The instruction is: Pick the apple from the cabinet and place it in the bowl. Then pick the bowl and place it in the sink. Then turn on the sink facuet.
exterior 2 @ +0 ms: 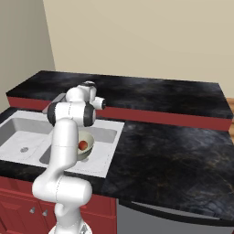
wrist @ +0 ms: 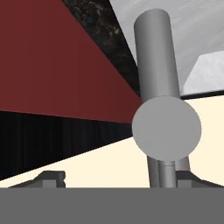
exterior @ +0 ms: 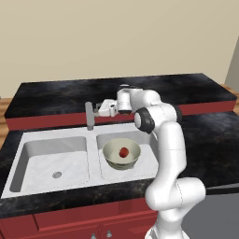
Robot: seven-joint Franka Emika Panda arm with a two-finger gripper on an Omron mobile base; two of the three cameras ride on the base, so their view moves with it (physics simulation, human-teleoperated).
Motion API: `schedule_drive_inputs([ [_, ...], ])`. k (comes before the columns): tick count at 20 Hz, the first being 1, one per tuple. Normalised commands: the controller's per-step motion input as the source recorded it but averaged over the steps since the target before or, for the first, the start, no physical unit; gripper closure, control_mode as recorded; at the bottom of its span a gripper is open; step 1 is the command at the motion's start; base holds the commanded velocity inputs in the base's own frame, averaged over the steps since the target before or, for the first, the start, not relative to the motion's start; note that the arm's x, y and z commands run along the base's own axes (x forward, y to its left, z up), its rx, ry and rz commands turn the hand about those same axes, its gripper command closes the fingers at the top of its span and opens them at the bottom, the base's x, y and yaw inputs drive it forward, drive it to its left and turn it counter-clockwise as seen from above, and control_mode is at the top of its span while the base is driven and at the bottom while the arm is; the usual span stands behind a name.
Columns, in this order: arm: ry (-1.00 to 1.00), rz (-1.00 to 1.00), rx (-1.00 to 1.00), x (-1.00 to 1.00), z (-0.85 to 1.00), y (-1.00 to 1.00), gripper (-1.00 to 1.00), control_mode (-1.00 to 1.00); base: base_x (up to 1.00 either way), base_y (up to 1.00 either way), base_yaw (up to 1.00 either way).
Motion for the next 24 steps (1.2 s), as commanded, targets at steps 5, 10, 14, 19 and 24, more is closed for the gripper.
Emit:
schedule_drive_inputs([
  [5,0.0,0.0,0.01,0.0,0.0,0.02,1.0,-1.0,0.0,0.0,0.0],
  [10,0.02,-0.05,0.01,0.0,0.0,0.0,1.0,-1.0,0.0,0.0,0.0],
  [14,0.02,-0.23,0.02,0.0,0.0,-0.26,1.0,-1.0,0.0,0.0,0.0],
  [19,0.03,-0.29,0.07,0.0,0.0,-0.55,1.0,-1.0,0.0,0.0,0.0],
  [24,0.06,-0.25,0.08,0.05,0.0,-0.63,1.0,-1.0,0.0,0.0,0.0],
])
